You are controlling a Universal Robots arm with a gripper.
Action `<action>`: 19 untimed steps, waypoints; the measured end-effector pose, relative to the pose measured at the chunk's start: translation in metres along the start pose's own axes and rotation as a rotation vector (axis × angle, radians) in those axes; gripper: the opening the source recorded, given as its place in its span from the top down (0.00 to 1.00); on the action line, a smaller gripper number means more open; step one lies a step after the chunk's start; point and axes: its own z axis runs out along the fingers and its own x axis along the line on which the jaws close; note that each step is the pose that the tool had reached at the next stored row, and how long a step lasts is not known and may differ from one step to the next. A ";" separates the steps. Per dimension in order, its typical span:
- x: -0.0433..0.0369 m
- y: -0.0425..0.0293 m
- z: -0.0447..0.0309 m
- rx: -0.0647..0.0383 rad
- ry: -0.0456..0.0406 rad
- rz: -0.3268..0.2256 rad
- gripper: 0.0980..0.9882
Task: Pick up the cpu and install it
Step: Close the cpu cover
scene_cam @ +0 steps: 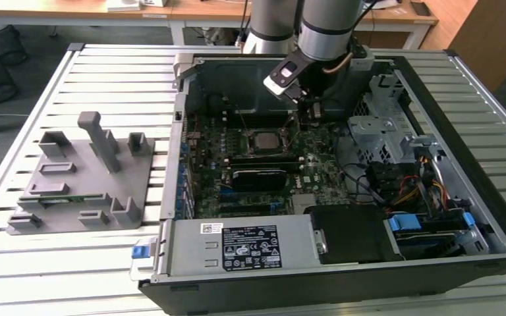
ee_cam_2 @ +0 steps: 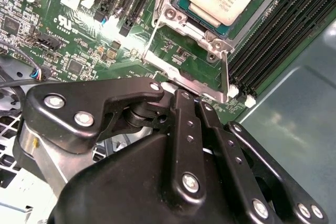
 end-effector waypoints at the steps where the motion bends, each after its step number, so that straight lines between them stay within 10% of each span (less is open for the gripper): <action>1: 0.0000 0.0000 0.0002 0.000 0.0000 0.000 0.99; 19: 0.0001 -0.0011 0.0042 0.000 0.0000 0.000 0.99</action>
